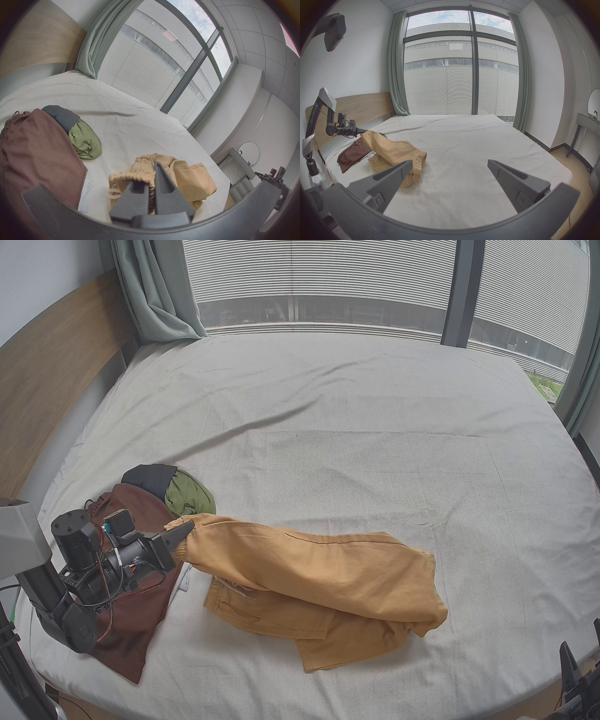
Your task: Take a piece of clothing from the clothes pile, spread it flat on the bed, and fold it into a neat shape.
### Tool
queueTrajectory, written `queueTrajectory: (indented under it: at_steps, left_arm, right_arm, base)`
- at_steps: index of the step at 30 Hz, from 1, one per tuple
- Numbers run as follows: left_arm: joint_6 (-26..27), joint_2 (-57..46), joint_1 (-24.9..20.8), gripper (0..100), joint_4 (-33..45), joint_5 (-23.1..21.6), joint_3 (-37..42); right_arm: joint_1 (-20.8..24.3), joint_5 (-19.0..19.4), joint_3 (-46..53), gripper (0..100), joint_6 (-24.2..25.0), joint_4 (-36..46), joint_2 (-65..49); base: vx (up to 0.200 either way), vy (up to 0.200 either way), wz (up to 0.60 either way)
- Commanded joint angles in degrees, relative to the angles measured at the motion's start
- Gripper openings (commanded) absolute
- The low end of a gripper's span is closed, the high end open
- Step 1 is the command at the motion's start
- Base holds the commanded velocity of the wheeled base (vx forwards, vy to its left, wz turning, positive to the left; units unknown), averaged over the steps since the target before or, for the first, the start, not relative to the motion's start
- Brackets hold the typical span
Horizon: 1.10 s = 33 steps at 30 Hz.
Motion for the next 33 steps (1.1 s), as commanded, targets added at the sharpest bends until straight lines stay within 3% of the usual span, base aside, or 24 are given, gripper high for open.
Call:
queueTrajectory:
  at_steps: [1,11,29,33]
  left_arm:
    - [0.01,0.59,0.64,0,0.01,0.03,0.03]
    - [5.46,2.97,1.43,0,-0.08,-0.05,0.38]
    - [5.55,2.61,1.52,0,-0.08,-0.05,0.21]
    - [5.55,2.53,1.52,0,-0.08,-0.05,0.12]
  right_arm:
    - [0.00,0.04,1.01,100,-0.04,0.00,-0.84]
    - [0.00,0.04,1.01,100,-0.13,0.00,-0.84]
    - [0.09,-0.14,1.01,100,0.31,-0.53,-0.93]
    - [-0.52,0.21,-5.05,100,-0.04,-6.06,0.83]
  base:
    - [0.000,0.000,0.00]
    - [0.000,0.000,0.00]
    - [0.000,0.000,0.00]
    - [0.000,0.000,0.00]
